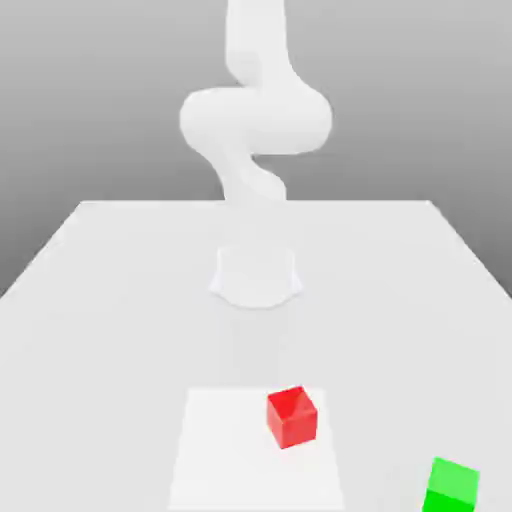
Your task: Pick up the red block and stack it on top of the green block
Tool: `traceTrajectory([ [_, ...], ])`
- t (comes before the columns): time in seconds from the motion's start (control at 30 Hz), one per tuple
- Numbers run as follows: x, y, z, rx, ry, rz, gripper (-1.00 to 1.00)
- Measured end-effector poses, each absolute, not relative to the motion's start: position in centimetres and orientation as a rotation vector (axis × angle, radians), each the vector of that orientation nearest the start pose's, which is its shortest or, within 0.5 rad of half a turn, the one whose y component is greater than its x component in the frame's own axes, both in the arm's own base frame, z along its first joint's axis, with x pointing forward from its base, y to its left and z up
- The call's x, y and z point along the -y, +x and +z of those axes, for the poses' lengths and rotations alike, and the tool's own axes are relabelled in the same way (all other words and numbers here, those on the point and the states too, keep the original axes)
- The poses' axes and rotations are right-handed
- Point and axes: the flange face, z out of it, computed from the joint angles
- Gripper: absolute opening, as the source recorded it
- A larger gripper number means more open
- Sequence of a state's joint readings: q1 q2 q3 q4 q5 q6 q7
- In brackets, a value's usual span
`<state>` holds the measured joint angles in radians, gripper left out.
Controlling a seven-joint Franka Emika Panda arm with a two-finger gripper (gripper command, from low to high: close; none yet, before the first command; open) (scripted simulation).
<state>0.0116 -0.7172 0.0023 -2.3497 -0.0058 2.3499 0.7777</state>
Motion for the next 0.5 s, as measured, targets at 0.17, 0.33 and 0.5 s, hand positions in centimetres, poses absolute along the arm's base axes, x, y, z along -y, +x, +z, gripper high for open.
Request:
traceTrajectory([
  [0.17, -1.9, 43.1, 53.8, -0.945, -2.711, -0.726, 0.0],
  [0.33, -3.1, 44.5, 41.9, -0.864, -2.864, -0.497, 0.0],
  [0.5, -4.0, 42.7, 30.5, -0.765, -2.987, -0.249, 0.0],
])
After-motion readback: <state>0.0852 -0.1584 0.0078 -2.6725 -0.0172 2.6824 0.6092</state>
